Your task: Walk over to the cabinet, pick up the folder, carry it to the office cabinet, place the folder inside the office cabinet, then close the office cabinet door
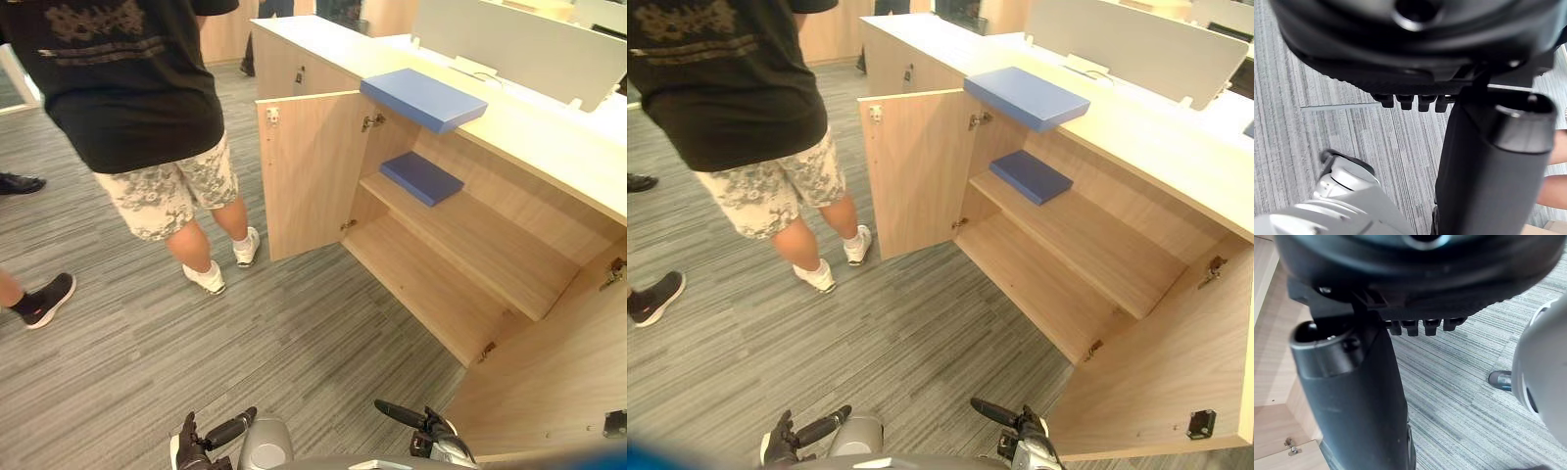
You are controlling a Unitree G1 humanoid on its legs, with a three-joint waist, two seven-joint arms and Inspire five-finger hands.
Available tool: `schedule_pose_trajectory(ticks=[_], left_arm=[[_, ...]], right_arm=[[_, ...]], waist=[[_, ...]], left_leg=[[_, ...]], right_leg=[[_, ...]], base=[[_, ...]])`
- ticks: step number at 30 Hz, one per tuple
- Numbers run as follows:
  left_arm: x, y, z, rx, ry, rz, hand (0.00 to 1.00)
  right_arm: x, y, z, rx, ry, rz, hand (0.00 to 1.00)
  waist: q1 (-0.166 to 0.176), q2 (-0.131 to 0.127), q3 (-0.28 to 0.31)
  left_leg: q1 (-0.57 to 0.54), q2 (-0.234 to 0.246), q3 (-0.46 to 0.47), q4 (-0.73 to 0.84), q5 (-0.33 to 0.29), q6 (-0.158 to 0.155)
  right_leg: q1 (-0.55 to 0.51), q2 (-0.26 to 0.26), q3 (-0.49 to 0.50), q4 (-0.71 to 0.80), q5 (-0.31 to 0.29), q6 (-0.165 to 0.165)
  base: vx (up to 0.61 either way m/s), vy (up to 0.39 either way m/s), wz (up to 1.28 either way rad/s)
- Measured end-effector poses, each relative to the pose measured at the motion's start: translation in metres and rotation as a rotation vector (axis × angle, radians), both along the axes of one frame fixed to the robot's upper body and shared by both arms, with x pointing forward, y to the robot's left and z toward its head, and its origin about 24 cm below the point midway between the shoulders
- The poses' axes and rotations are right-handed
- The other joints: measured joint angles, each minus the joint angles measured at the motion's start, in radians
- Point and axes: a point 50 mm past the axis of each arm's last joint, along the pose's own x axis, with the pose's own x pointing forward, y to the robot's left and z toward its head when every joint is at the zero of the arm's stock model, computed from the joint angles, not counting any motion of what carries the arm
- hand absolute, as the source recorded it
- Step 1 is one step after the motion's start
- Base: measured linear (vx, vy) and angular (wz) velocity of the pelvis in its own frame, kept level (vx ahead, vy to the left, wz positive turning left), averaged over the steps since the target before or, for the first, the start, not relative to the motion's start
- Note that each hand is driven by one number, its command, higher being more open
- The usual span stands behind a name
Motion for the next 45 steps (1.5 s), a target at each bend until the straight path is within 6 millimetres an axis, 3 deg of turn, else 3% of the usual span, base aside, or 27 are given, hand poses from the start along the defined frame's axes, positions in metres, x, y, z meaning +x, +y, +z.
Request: schedule_pose_trajectory(ticks=[1, 2, 3, 4, 5, 8, 10, 11, 12, 14, 16, 17, 18, 21, 23, 24, 25, 26, 30, 33, 34, 35, 37, 40, 42, 44, 45], left_arm=[[-0.005, -0.001, -0.001, 0.003, 0.018, 0.021, 1.0], [-0.011, -0.002, -0.003, -0.001, 0.037, 0.045, 1.0], [-0.013, -0.002, -0.004, -0.001, 0.046, 0.053, 1.0], [-0.019, 0.0, -0.005, -0.003, 0.067, 0.074, 1.0], [-0.026, -0.001, -0.007, -0.017, 0.085, 0.105, 1.0], [-0.031, -0.004, -0.011, -0.048, 0.103, 0.133, 1.0], [-0.037, -0.006, -0.012, -0.055, 0.121, 0.139, 1.0], [-0.042, -0.006, -0.013, -0.057, 0.135, 0.14, 1.0], [-0.044, -0.005, -0.014, -0.058, 0.146, 0.126, 1.0], [-0.048, -0.004, -0.014, -0.061, 0.162, 0.089, 1.0], [-0.049, -0.004, -0.014, -0.064, 0.166, 0.072, 1.0], [-0.049, -0.002, -0.014, -0.059, 0.166, 0.069, 1.0], [-0.045, 0.0, -0.014, -0.055, 0.162, 0.06, 1.0], [-0.041, -0.002, -0.014, -0.06, 0.162, 0.009, 1.0], [-0.04, 0.002, -0.013, -0.052, 0.157, -0.004, 1.0], [-0.04, 0.003, -0.013, -0.05, 0.16, -0.004, 1.0], [-0.04, -0.002, -0.014, -0.06, 0.162, -0.008, 1.0], [-0.038, -0.008, -0.015, -0.072, 0.16, -0.026, 1.0], [-0.03, -0.012, -0.015, -0.086, 0.142, -0.057, 1.0], [-0.025, -0.006, -0.013, -0.071, 0.127, -0.075, 1.0], [-0.021, -0.004, -0.011, -0.062, 0.098, -0.057, 1.0], [-0.013, -0.003, -0.006, -0.042, 0.053, -0.066, 1.0], [-0.01, -0.004, -0.005, -0.038, 0.038, -0.075, 1.0], [-0.005, 0.001, -0.002, -0.02, 0.011, -0.075, 1.0], [-0.003, 0.001, -0.001, -0.018, 0.008, -0.071, 1.0], [-0.001, 0.0, -0.001, -0.026, -0.005, -0.059, 1.0], [-0.002, 0.0, -0.002, -0.03, -0.002, -0.056, 1.0]], right_arm=[[0.0, 0.001, 0.0, -0.007, -0.005, 0.021, 1.0], [-0.002, 0.0, 0.0, -0.012, -0.006, 0.014, 1.0], [-0.003, 0.003, 0.0, -0.006, -0.005, 0.012, 1.0], [-0.004, 0.012, -0.001, 0.017, -0.002, 0.013, 1.0], [-0.005, 0.013, -0.002, 0.034, 0.002, 0.029, 1.0], [-0.014, 0.009, -0.004, 0.04, 0.023, -0.027, 1.0], [-0.015, 0.001, -0.004, 0.034, 0.029, -0.068, 1.0], [-0.014, -0.005, -0.004, 0.027, 0.027, -0.085, 1.0], [-0.01, -0.012, -0.002, 0.011, 0.005, -0.087, 1.0], [-0.007, -0.019, 0.0, -0.006, -0.013, -0.083, 1.0], [-0.006, -0.02, 0.001, -0.006, -0.014, -0.075, 1.0], [0.0, -0.018, 0.002, -0.002, -0.031, -0.07, 1.0], [0.007, -0.017, 0.004, 0.002, -0.045, -0.065, 1.0], [0.014, -0.013, 0.005, 0.011, -0.059, -0.055, 1.0], [0.015, -0.01, 0.005, 0.016, -0.062, -0.058, 1.0], [0.015, -0.01, 0.005, 0.015, -0.065, -0.059, 1.0], [0.014, -0.011, 0.005, 0.012, -0.063, -0.06, 1.0], [0.015, -0.012, 0.006, 0.009, -0.069, -0.061, 1.0], [0.013, -0.007, 0.005, 0.024, -0.06, -0.063, 1.0], [0.007, 0.002, 0.002, 0.049, -0.045, -0.061, 1.0], [0.006, 0.005, 0.003, 0.049, -0.046, -0.05, 1.0], [0.004, 0.006, 0.002, 0.044, -0.036, -0.021, 1.0], [0.001, 0.005, 0.0, 0.041, -0.02, -0.011, 1.0], [0.002, 0.009, -0.001, 0.05, -0.004, -0.006, 1.0], [-0.001, 0.005, -0.002, 0.04, 0.008, -0.007, 1.0], [-0.003, -0.002, -0.002, 0.021, 0.017, -0.011, 1.0], [-0.007, -0.005, -0.003, 0.014, 0.026, -0.015, 1.0]], waist=[[0.005, 0.0, -0.003], [0.011, 0.002, -0.005], [0.015, -0.001, -0.005], [0.024, -0.012, -0.015], [0.033, -0.002, -0.027], [0.037, -0.003, -0.077], [0.038, 0.009, -0.073], [0.035, 0.013, -0.071], [0.024, 0.017, -0.063], [-0.001, 0.017, -0.061], [-0.007, 0.019, -0.061], [-0.011, 0.018, -0.054], [-0.012, 0.022, -0.032], [-0.013, 0.019, -0.005], [-0.011, -0.005, 0.002], [-0.013, -0.009, 0.004], [-0.012, -0.003, -0.005], [-0.013, 0.027, -0.006], [-0.015, 0.044, -0.013], [-0.012, 0.026, -0.018], [-0.008, 0.029, -0.017], [0.006, 0.052, -0.024], [0.018, 0.063, -0.026], [0.024, 0.039, -0.02], [0.023, 0.02, -0.016], [0.019, 0.005, -0.006], [0.02, 0.002, -0.005]], left_leg=[[0.014, -0.004, 0.006, -0.028, 0.067, -0.027], [0.032, -0.013, 0.027, -0.025, 0.151, -0.027], [0.028, -0.013, 0.052, 0.003, 0.152, -0.02], [0.025, -0.019, 0.094, 0.07, 0.089, -0.009], [0.024, -0.022, 0.125, 0.128, 0.042, 0.013], [0.054, -0.073, 0.172, 0.136, 0.005, 0.045], [0.158, -0.116, 0.204, 0.071, 0.006, 0.051], [0.237, -0.148, 0.203, 0.025, 0.002, 0.063], [0.316, -0.183, 0.208, -0.021, -0.005, 0.089], [0.402, -0.216, 0.22, -0.074, -0.013, 0.116], [0.433, -0.217, 0.243, -0.113, -0.01, 0.123], [0.436, -0.201, 0.263, -0.125, -0.01, 0.125], [0.446, -0.175, 0.273, -0.136, -0.009, 0.128], [0.47, -0.134, 0.302, -0.161, -0.009, 0.127], [0.486, -0.157, 0.333, -0.204, -0.009, 0.117], [0.496, -0.165, 0.339, -0.216, -0.011, 0.109], [0.498, -0.154, 0.353, -0.233, -0.015, 0.097], [0.493, -0.129, 0.362, -0.244, -0.014, 0.082], [0.491, -0.067, 0.376, -0.246, -0.018, 0.045], [0.37, 0.03, 0.348, 0.084, -0.088, 0.012], [0.289, 0.076, 0.324, 0.285, -0.093, 0.019], [0.176, 0.149, 0.29, 0.557, -0.093, 0.043], [0.121, 0.179, 0.282, 0.654, -0.116, 0.051], [0.073, 0.149, 0.263, 0.501, -0.125, 0.054], [0.066, 0.091, 0.185, 0.297, -0.122, 0.049], [0.071, 0.032, 0.09, 0.121, -0.087, 0.022], [0.083, 0.005, 0.058, 0.063, -0.022, -0.002]], right_leg=[[0.007, -0.019, 0.026, 0.009, -0.012, 0.029], [0.013, -0.038, 0.042, 0.019, -0.024, 0.056], [0.018, -0.049, 0.054, 0.024, -0.027, 0.064], [0.024, -0.07, 0.08, 0.022, -0.023, 0.074], [0.034, -0.085, 0.102, 0.012, -0.018, 0.082], [0.017, -0.15, 0.143, 0.03, -0.002, 0.108], [-0.026, -0.214, 0.175, 0.184, -0.002, 0.107], [-0.084, -0.272, 0.175, 0.366, 0.006, 0.074], [-0.14, -0.345, 0.148, 0.545, 0.04, -0.024], [-0.161, -0.438, 0.075, 0.68, 0.12, -0.126], [-0.163, -0.477, 0.006, 0.703, 0.156, -0.1], [-0.185, -0.465, -0.029, 0.723, 0.119, -0.053], [-0.197, -0.422, -0.07, 0.732, 0.036, 0.007], [-0.195, -0.333, -0.236, 0.611, -0.043, 0.049], [-0.198, -0.326, -0.35, 0.446, 0.018, 0.037], [-0.196, -0.322, -0.375, 0.408, 0.009, -0.005], [-0.187, -0.278, -0.382, 0.341, -0.016, -0.036], [-0.189, -0.229, -0.382, 0.293, -0.009, -0.037], [-0.176, -0.129, -0.382, 0.219, -0.021, -0.048], [-0.113, -0.024, -0.375, 0.097, -0.013, -0.041], [-0.083, 0.013, -0.363, 0.061, -0.006, -0.047], [-0.051, 0.077, -0.323, 0.033, -0.004, -0.06], [-0.03, 0.109, -0.265, 0.021, -0.01, -0.07], [-0.006, 0.099, -0.161, 0.018, -0.009, -0.068], [0.01, 0.066, -0.11, 0.017, -0.01, -0.047], [0.032, 0.027, -0.086, 0.015, -0.012, -0.017], [0.039, 0.007, -0.076, 0.015, -0.011, 0.006]], base=[[0.39, 0.408, -0.53], [0.35, 0.344, -0.51], [0.35, 0.337, -0.63], [0.33, 0.306, -0.77], [0.39, 0.363, -0.78], [0.3, 0.239, -0.63], [0.29, 0.239, -0.82], [0.24, 0.299, -0.75], [0.22, 0.287, -0.57], [0.16, 0.211, -0.23], [0.1, 0.147, -0.38], [0.07, 0.071, -0.56], [0.07, 0.037, -0.53], [0.04, -0.075, -0.32], [0.01, -0.108, -0.37], [0.11, -0.143, -0.47], [0.18, -0.18, -0.43], [0.23, -0.185, -0.38], [0.23, -0.176, -0.18], [0.21, -0.274, -0.19], [0.17, -0.191, -0.58], [0.22, -0.117, -0.78], [0.21, 0.035, -1.1], [0.19, 0.131, -1.09], [0.17, 0.214, -0.66], [0.16, 0.259, -0.36], [0.19, 0.297, -0.24]])
